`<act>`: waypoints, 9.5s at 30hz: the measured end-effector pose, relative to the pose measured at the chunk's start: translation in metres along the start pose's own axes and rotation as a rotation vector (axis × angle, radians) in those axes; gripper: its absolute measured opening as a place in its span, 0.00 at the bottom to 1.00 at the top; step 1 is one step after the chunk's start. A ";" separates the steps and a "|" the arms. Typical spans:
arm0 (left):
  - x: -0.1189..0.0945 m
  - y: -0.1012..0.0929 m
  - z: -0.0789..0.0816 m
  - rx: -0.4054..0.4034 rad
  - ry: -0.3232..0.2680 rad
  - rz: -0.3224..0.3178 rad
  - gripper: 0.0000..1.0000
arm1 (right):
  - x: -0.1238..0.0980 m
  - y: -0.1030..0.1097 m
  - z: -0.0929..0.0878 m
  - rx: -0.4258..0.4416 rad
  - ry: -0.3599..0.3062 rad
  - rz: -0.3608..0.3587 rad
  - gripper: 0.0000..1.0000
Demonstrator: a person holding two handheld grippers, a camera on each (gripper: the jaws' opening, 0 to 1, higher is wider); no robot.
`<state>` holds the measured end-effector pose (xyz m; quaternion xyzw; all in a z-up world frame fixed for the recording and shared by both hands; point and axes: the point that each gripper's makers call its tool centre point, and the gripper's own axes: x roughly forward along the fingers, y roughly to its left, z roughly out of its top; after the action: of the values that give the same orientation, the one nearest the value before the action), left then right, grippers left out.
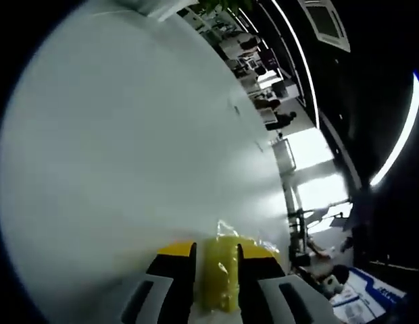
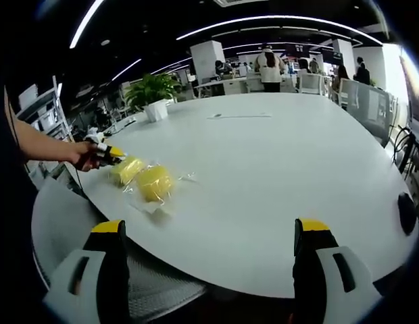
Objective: Compare the silicone blocks by pressing each to a similar depth, holding the contact briefly, and releasing to observe deformation and rebound differences across the visible hardness samples.
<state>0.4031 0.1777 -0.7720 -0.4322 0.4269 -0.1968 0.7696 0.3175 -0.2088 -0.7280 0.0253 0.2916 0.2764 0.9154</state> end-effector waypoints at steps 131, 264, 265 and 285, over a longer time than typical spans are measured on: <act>-0.112 -0.309 0.090 0.753 -0.301 -0.458 0.00 | -0.022 0.028 0.138 -0.033 -0.305 0.170 0.96; -0.147 -0.423 -0.011 0.926 -0.151 -0.815 0.00 | -0.026 0.249 0.308 -0.219 -0.404 0.907 0.18; -0.147 -0.423 -0.011 0.929 -0.149 -0.813 0.00 | -0.027 0.250 0.307 -0.213 -0.397 0.913 0.17; -0.137 -0.409 -0.013 1.055 -0.163 -0.706 0.00 | -0.016 0.243 0.298 -0.214 -0.302 0.866 0.01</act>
<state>0.3433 0.0387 -0.3680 -0.1236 0.0447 -0.5886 0.7977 0.3506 0.0224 -0.4224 0.0901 0.0876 0.6546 0.7455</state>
